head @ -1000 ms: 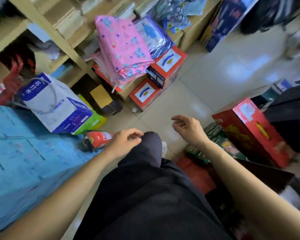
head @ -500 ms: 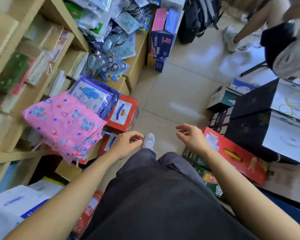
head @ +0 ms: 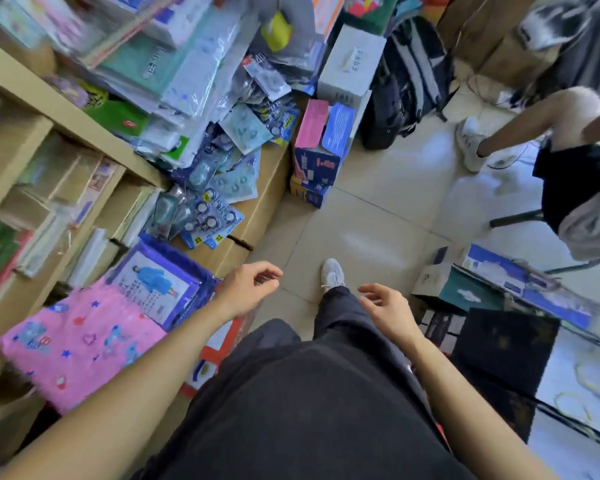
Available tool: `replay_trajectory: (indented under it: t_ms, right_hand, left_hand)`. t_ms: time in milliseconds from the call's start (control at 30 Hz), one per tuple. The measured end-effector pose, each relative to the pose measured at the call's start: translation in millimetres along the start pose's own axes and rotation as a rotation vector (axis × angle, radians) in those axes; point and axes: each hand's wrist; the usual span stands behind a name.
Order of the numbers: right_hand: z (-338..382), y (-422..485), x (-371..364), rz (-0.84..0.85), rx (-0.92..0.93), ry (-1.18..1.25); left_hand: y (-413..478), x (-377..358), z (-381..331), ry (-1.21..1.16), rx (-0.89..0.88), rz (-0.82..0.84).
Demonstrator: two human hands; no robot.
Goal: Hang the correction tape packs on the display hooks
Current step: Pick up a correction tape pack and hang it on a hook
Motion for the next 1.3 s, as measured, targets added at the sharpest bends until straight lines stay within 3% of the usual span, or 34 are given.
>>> replay_trajectory:
  t_ms: [267,567,833,1000,1200,1300]
  right_hand:
    - [143,146,68,0.191,0.305,-0.271]
    - [289,251,55,0.274,0.478,-0.404]
    - [341,354,19,0.309,0.356,-0.5]
    - [350,438,-5,0.323,0.227,-0.546]
    - [338,531,-46,0.346,0.066,-0.529]
    - [317,581,-66,0.391,-0.091,-0.365]
  left_hand:
    - [43,43,-8,-0.148,0.23,-0.264]
    - [103,92,13,-0.394,0.349,-0.376]
    - [227,141,44,-0.464,0.362,-0.485]
    - [297,145,74,-0.477,0.498,-0.463]
    - [351,102,106,-0.591,0.668,-0.484]
    - [372,74,115,-0.705,0.762,-0.556]
Point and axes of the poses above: each hand's wrist, its own y-axis towards the middle knuckle, its own x-axis out of the back of the hand, z = x × y, and after that the axes turned 7 degrees about -y, right-handed
